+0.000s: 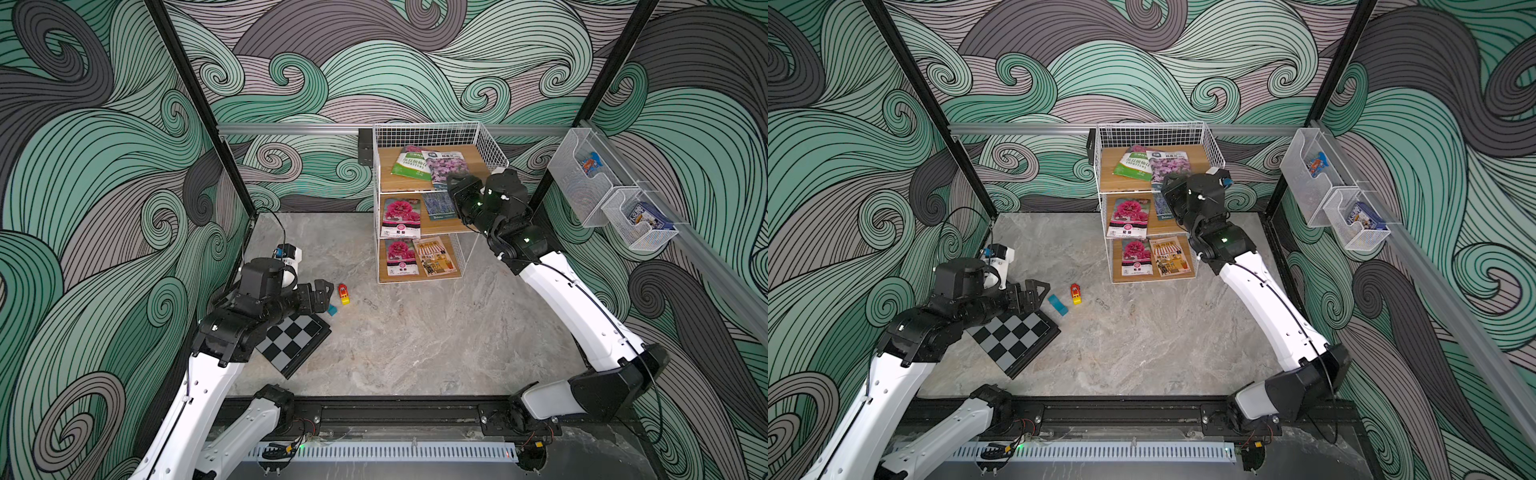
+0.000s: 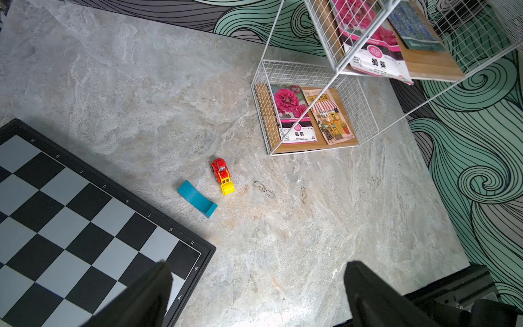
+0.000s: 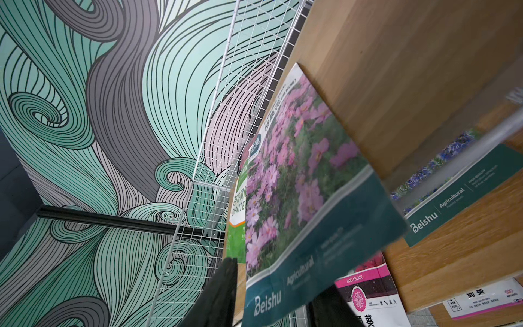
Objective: Take the seed bag off the shelf
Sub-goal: Pick up the seed packet from the shelf.
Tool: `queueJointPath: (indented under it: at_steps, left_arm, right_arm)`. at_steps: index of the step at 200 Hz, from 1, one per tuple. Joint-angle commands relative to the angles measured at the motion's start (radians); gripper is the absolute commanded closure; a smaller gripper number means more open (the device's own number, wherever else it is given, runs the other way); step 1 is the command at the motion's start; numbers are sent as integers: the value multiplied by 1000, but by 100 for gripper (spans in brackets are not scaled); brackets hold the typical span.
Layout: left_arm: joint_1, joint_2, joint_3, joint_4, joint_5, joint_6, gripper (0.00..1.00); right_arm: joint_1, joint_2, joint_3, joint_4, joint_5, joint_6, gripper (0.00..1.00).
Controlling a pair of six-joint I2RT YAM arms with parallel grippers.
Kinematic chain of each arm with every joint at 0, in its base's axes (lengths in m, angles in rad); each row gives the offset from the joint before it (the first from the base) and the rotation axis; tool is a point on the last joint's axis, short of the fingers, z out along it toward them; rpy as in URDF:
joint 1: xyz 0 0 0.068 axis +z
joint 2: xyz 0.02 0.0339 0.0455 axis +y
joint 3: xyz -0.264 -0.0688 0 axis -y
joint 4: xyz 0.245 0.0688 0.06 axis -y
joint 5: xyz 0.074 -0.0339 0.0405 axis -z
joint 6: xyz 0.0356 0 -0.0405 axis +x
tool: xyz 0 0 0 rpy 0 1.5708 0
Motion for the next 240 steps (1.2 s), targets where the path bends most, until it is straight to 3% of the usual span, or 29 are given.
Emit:
queueJointPath:
  at_steps: [1, 29, 45, 62, 157, 240]
  left_arm:
    - [-2, -11, -1, -21, -7, 23, 1]
    - [-2, -14, -2, -23, -11, 30, 1]
    - [-2, -13, -4, -24, -13, 35, 1]
    - [-2, -12, -5, -22, -14, 36, 1]
    - [-2, 7, 22, -3, -13, 30, 1]
    - [-2, -4, 39, -23, -9, 25, 1]
  right_arm:
    - [-5, 41, 32, 63, -1, 4, 65]
    - [-13, 57, 38, 73, -7, 16, 66]
    - [-17, 59, 30, 92, -12, 29, 80]
    - [-17, 58, 29, 103, -20, 29, 88]
    - [-20, -29, -16, 115, -90, 10, 100]
    - [-25, -166, -146, 143, -143, 53, 100]
